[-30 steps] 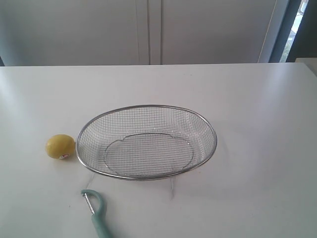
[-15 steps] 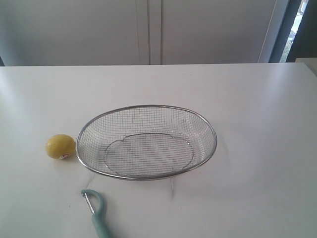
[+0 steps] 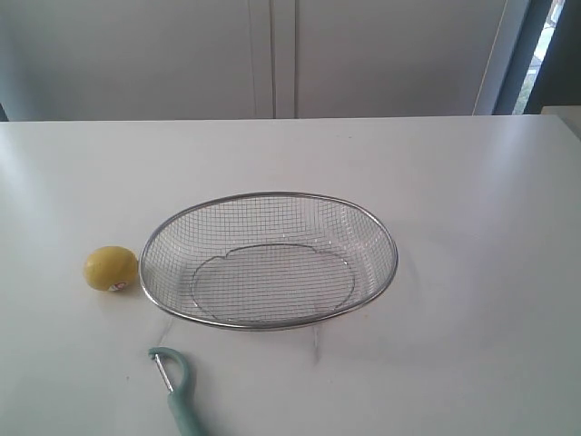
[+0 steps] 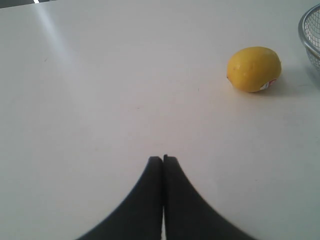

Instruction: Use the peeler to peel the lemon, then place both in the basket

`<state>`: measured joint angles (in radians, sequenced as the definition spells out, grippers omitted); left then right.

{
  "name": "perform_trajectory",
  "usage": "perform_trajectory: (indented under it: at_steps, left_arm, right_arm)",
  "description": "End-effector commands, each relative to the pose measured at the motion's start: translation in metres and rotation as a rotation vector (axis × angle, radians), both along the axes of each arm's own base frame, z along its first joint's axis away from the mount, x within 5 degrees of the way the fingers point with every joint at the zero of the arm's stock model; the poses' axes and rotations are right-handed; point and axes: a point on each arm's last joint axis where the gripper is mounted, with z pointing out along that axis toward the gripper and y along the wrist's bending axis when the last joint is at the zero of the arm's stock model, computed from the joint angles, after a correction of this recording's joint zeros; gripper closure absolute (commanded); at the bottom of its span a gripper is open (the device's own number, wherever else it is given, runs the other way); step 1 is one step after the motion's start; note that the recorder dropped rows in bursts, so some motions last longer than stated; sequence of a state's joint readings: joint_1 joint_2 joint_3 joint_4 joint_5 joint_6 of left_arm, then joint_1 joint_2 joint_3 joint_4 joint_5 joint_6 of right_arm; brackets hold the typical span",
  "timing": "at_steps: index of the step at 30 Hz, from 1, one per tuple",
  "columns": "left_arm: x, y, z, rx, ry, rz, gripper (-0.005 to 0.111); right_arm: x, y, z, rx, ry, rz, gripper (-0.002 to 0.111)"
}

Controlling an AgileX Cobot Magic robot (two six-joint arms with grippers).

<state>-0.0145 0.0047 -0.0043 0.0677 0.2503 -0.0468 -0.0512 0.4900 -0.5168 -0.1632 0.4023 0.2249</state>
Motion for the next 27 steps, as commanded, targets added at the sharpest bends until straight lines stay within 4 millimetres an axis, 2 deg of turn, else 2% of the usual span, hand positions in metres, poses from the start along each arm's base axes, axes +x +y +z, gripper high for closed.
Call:
perform_trajectory:
  at_steps: [1, 17, 21, 27]
  left_arm:
    - [0.0, 0.0, -0.001, -0.006, -0.003, 0.002, 0.107]
    - [0.0, 0.0, -0.001, -0.006, -0.003, 0.002, 0.107]
    - [0.0, 0.0, -0.001, -0.006, -0.003, 0.002, 0.107]
    - [0.0, 0.0, -0.001, -0.006, -0.003, 0.002, 0.107]
  right_arm:
    - [0.012, -0.001, -0.005, 0.006, 0.063, -0.003, 0.108]
    - [0.019, -0.001, -0.009, -0.009, 0.068, 0.002, 0.108]
    - [0.025, -0.003, -0.009, 0.015, 0.163, -0.021, 0.108]
    - [0.046, -0.006, 0.0, 0.025, 0.349, -0.053, 0.108]
